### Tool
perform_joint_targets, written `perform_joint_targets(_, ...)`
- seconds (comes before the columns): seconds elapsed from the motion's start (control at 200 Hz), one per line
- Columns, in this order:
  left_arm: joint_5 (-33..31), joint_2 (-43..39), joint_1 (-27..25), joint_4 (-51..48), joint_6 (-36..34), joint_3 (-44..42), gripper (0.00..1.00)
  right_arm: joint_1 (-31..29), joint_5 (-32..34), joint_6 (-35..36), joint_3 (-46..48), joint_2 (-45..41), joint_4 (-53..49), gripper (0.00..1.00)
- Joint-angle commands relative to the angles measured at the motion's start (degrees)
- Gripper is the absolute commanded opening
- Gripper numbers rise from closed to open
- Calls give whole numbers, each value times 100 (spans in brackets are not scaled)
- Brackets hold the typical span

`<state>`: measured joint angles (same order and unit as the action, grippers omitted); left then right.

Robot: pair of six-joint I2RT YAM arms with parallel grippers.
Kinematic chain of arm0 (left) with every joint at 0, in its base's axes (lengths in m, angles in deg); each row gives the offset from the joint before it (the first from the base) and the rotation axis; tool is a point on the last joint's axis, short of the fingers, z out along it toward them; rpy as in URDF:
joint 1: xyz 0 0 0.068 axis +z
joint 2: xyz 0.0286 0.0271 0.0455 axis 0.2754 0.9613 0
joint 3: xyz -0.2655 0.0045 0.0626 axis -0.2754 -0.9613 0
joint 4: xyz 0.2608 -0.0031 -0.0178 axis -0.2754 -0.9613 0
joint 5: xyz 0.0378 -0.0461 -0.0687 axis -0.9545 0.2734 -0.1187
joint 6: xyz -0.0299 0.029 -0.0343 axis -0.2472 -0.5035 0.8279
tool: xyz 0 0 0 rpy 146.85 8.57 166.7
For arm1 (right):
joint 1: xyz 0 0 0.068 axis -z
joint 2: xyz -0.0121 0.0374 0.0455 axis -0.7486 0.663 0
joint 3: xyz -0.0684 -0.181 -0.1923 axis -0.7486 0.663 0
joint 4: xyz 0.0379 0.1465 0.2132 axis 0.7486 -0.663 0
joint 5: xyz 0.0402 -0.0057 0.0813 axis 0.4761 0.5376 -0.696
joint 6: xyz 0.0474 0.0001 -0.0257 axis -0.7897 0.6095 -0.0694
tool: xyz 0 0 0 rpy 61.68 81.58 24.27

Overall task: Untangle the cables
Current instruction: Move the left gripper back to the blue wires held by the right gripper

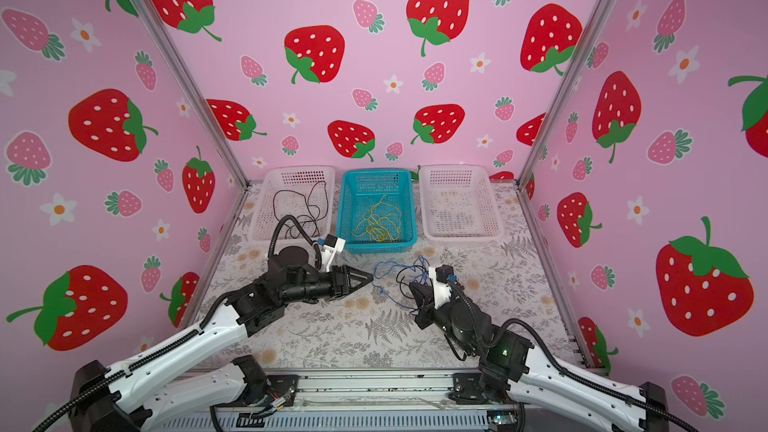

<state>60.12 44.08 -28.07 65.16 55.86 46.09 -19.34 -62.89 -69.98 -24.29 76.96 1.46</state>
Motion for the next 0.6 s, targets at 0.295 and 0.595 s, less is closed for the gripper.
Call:
perform_joint_targets(0.295, -549, 100, -462, -299, -227, 493, 43, 22, -14, -38, 91, -16, 189, 0)
perform_joint_targets(0.595, -1522, 395, -847, -1665, -1002, 1355, 29, 18, -51, -37, 83, 26, 225, 0)
